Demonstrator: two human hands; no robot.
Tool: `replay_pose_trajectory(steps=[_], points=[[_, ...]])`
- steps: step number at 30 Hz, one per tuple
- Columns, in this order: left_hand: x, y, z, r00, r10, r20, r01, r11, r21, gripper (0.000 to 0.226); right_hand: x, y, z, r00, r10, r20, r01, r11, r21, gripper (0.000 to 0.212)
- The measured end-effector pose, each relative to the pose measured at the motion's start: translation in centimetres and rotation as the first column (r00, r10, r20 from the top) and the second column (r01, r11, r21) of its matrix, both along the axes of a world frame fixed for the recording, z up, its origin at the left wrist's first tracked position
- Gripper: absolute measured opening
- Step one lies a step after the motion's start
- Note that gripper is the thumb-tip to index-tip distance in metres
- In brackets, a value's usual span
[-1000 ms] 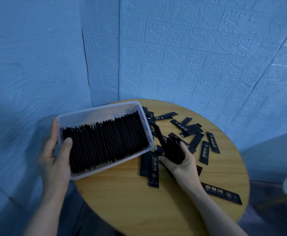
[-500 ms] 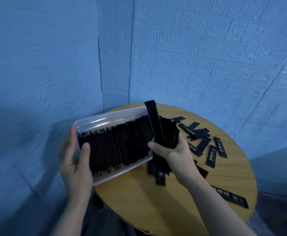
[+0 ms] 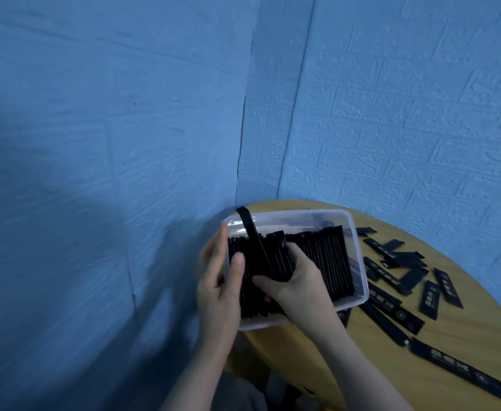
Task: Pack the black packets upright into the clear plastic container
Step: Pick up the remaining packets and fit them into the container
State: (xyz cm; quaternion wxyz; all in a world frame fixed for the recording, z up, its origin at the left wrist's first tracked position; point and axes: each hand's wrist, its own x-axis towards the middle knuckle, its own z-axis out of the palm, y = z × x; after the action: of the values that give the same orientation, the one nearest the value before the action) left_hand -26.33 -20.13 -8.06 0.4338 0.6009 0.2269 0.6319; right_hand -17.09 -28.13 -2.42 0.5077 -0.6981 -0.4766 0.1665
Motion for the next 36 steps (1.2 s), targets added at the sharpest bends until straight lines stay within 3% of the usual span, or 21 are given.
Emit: replay_pose_trajectory(steps=[4, 8, 11, 16, 25, 29, 32, 36], points=[[0.1, -0.1, 0.1, 0.999, -0.038, 0.011, 0.038, 0.999, -0.012, 0.047, 0.1, -0.2, -0.4, 0.992, -0.017, 0.127, 0.025, 0.997, -0.066, 0.06], [0.2, 0.2, 0.5, 0.996, -0.081, 0.044, 0.084, 0.995, -0.05, 0.047, 0.6, -0.4, -0.4, 0.986, 0.126, 0.108, -0.119, 0.99, -0.073, 0.077], [0.3, 0.3, 0.6, 0.995, -0.089, 0.036, 0.091, 0.994, -0.052, 0.049, 1.3, -0.7, -0.6, 0.97, 0.242, -0.022, -0.242, 0.97, -0.005, 0.07], [0.0, -0.3, 0.7, 0.992, -0.126, 0.032, 0.127, 0.992, -0.027, 0.056, 1.7, -1.4, -1.2, 0.924, 0.344, -0.167, -0.324, 0.936, 0.135, 0.038], [1.1, 0.2, 0.2, 0.992, -0.121, -0.029, 0.122, 0.992, 0.026, 0.077, 1.9, -0.5, -1.0, 0.903, 0.325, -0.281, -0.255, 0.932, 0.258, 0.031], [1.8, 0.2, -0.2, 0.991, -0.135, 0.016, 0.134, 0.99, 0.031, 0.066, 2.2, -0.2, -0.8, 0.871, 0.344, -0.349, -0.258, 0.928, 0.27, 0.031], [2.4, 0.1, -0.6, 0.993, -0.095, 0.067, 0.095, 0.995, -0.002, 0.059, 2.4, 0.2, -0.8, 0.872, 0.282, -0.399, -0.163, 0.938, 0.307, 0.023], [2.9, 0.0, -0.9, 0.994, -0.093, 0.066, 0.094, 0.995, -0.015, 0.056, 2.3, 0.8, -0.9, 0.941, 0.149, -0.305, -0.047, 0.946, 0.319, 0.022]])
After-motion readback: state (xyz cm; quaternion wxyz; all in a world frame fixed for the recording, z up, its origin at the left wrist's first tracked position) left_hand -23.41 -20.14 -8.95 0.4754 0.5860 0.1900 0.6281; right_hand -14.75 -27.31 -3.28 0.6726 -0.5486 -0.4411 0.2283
